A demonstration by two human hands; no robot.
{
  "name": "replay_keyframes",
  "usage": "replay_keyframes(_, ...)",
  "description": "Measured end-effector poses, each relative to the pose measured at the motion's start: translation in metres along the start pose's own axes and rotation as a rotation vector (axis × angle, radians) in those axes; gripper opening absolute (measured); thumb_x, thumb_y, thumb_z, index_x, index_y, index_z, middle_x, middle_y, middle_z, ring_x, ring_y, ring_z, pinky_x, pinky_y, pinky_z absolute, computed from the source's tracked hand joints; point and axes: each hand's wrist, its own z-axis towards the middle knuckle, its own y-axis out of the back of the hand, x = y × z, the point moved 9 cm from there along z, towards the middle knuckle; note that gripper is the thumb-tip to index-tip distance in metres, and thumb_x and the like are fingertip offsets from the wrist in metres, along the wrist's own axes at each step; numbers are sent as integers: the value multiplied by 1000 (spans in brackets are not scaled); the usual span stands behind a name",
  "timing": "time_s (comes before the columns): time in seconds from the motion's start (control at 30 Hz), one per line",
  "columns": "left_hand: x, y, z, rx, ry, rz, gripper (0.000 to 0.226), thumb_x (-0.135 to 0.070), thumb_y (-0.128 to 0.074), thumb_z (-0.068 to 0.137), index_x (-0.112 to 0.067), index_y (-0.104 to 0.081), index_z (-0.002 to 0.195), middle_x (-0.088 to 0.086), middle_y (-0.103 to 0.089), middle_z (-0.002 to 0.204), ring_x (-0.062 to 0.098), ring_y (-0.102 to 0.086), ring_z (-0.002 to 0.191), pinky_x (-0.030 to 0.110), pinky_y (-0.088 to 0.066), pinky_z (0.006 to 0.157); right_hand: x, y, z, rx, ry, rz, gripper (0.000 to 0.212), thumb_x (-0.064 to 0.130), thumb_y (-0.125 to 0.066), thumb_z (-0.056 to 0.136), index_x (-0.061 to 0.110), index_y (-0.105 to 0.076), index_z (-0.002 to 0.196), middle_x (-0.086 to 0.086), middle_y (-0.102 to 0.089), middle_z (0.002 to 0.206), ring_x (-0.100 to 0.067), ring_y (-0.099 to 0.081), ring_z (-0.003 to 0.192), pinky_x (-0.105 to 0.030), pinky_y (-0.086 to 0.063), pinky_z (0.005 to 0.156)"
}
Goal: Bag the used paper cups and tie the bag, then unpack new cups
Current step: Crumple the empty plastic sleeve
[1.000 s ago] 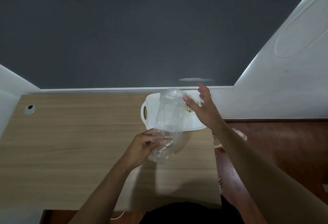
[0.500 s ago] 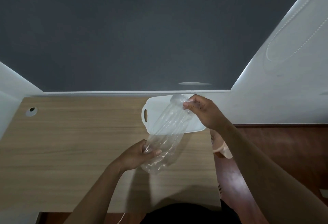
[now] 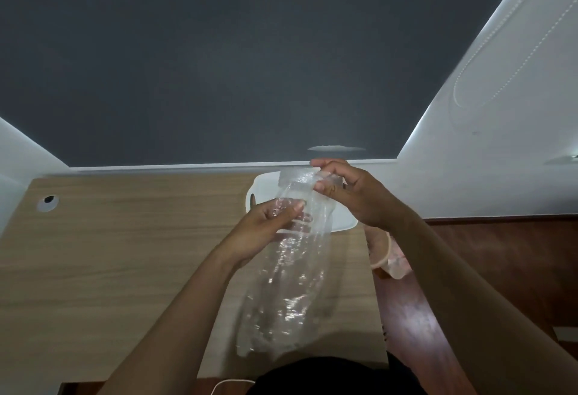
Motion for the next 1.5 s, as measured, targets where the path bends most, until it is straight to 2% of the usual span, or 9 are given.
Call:
replay_keyframes(0.17, 7, -14, 10, -187, -4, -209, 34, -32, -71, 110, -12, -73, 137, 8, -85, 120, 38, -80, 120, 54, -59, 111, -43, -1, -25, -113, -215, 203, 80, 81, -68, 86, 49, -39, 154, 8, -45, 168, -12, -54, 148, -40, -50, 118)
replay_keyframes(0.27, 8, -31, 20, -201, -22, -239, 30, -27, -70, 111, -14, -72, 138, 12, -84, 127, 31, -79, 124, 52, -60, 115, -72, -17, -55, -9, -392, 331, 96, 70, -80, 79, 36, -37, 158, 3, -67, 148, -13, -75, 125, -33, -62, 98)
replay_keyframes(0.53, 6, -113, 49, -7, -8, -52, 50, -37, -73, 108, -31, -58, 156, -4, -79, 140, 10, -73, 133, 38, -59, 110, -121, 21, -101, -128, -430, 376, 24, 25, -73, 106, 4, -78, 116, -8, -84, 110, -33, -79, 114, -53, -63, 103)
replay_keyframes(0.7, 56, -179, 65, 187, 214, 167, 76, -68, -84, 85, -32, -60, 148, -8, -81, 131, 12, -80, 116, 42, -64, 103, -158, 87, -126, -353, -497, 503, 20, 27, -74, 105, 10, -80, 115, -6, -85, 107, -21, -81, 95, -44, -66, 91)
replay_keyframes(0.93, 111, -232, 103, 44, 299, 226, 56, -54, -80, 81, -28, -67, 129, 1, -83, 118, 18, -80, 90, 45, -67, 91, -241, 129, -144, -418, -693, 614, 17, 17, -71, 107, 10, -80, 119, -19, -82, 119, -28, -78, 98, -30, -64, 71)
replay_keyframes(1.13, 139, -277, 146, -26, 333, 184, 38, -33, -73, 99, -26, -66, 135, 4, -83, 125, 23, -84, 102, 53, -68, 99, -317, 125, -166, -179, -987, 640, 39, 53, -79, 95, 23, -73, 121, -11, -84, 110, -24, -83, 95, -40, -66, 78)
replay_keyframes(1.27, 162, -298, 172, -75, 375, 133, 30, -14, -67, 108, -21, -64, 137, -5, -81, 109, 0, -80, 76, 19, -63, 71, -384, 111, -182, -39, -1063, 544, 25, 35, -79, 97, 11, -81, 104, -11, -83, 103, -17, -80, 79, -32, -59, 70)
replay_keyframes(1.4, 197, -308, 191, -119, 511, -44, 49, -21, -73, 107, -27, -56, 153, 5, -82, 129, 17, -85, 95, 30, -67, 73, -409, 110, -177, -76, -1002, 611, 26, -3, -55, 107, 6, -71, 89, 6, -65, 50, -1, -61, 38, -16, -49, 42)
replay_keyframes(1.5, 213, -311, 200, -144, 604, -108, 47, -24, -75, 108, -36, -51, 146, -2, -78, 125, 15, -75, 96, 30, -65, 79, -436, 117, -170, -169, -1013, 675, 27, 2, -54, 110, 6, -69, 88, 8, -60, 48, 0, -54, 35, -16, -43, 36)
